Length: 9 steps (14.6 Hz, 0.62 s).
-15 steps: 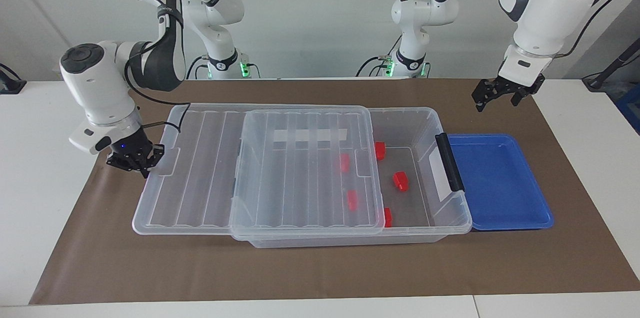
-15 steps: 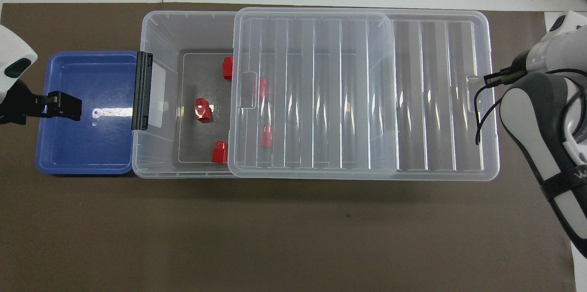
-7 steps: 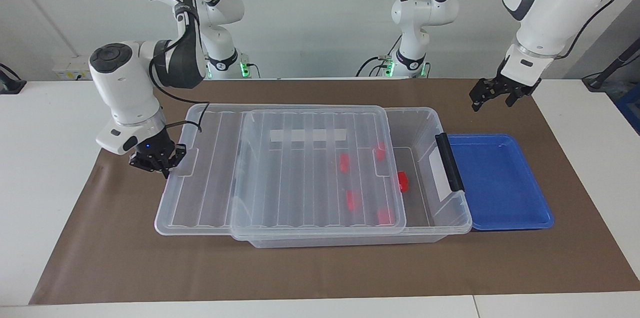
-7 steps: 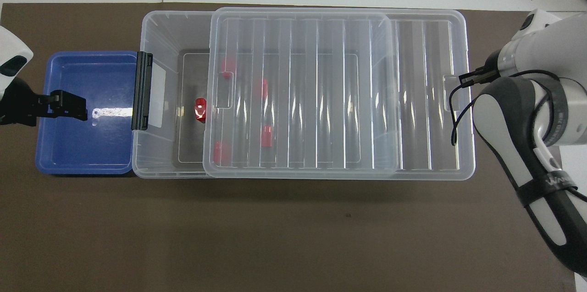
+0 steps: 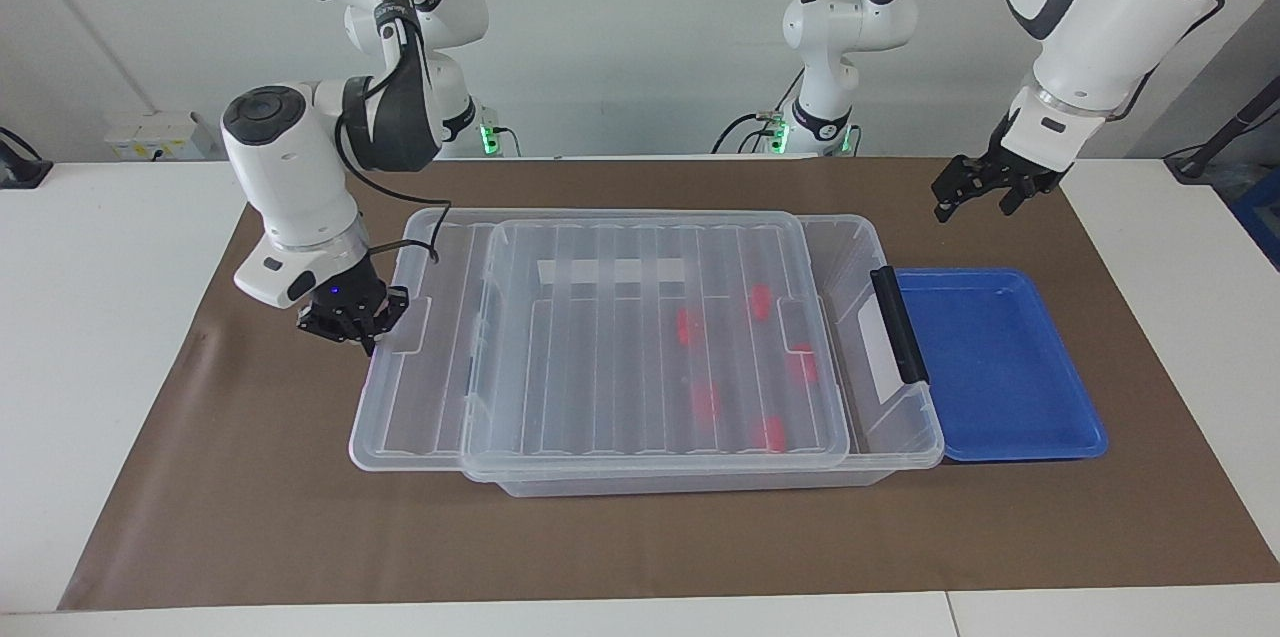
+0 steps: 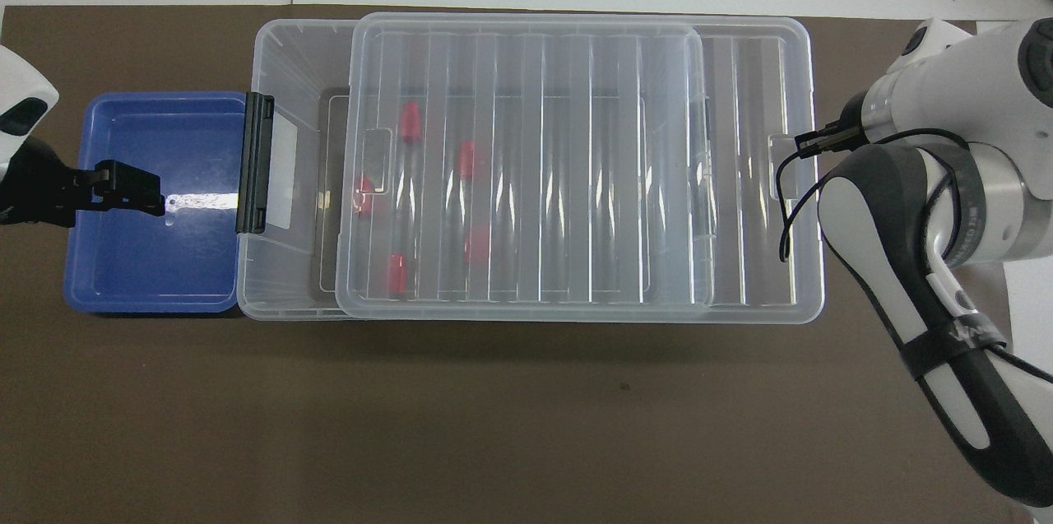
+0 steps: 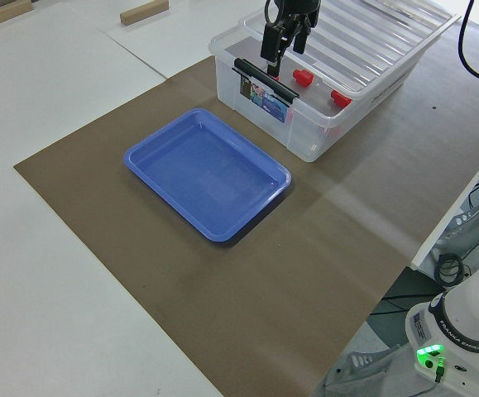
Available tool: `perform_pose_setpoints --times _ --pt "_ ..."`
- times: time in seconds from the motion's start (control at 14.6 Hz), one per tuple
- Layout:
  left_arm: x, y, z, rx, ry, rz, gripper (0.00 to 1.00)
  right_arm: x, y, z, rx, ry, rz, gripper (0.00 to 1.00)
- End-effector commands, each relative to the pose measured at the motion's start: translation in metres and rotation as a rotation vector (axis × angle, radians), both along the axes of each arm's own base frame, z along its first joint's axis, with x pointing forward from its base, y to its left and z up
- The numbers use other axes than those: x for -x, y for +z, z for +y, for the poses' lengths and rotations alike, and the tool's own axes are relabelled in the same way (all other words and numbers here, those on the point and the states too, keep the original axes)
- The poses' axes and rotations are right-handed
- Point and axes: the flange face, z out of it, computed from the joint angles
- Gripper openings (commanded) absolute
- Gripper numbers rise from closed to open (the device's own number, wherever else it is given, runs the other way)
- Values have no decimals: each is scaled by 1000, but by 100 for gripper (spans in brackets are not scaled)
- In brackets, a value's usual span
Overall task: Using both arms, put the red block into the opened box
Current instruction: 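Slide the lid closed over the box with the right gripper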
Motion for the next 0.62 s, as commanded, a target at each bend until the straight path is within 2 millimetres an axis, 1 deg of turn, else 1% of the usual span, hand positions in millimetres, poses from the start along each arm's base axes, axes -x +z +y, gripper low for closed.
perform_pose_setpoints --times 0.0,0.07,0.27,0.48,0.55 --pt "7 5 0 18 -11 -2 100 4 -2 21 -42 -20 17 0" --pt "7 5 -1 18 -12 -5 100 5 -2 24 -45 -20 19 0" --pt "6 6 -1 16 -16 -8 100 10 -4 46 -80 -14 29 0" --pt "6 7 -1 17 -17 -11 100 11 -5 50 -122 -30 37 0" --pt "3 19 2 15 -8 -41 100 12 -6 50 -130 -34 42 0"
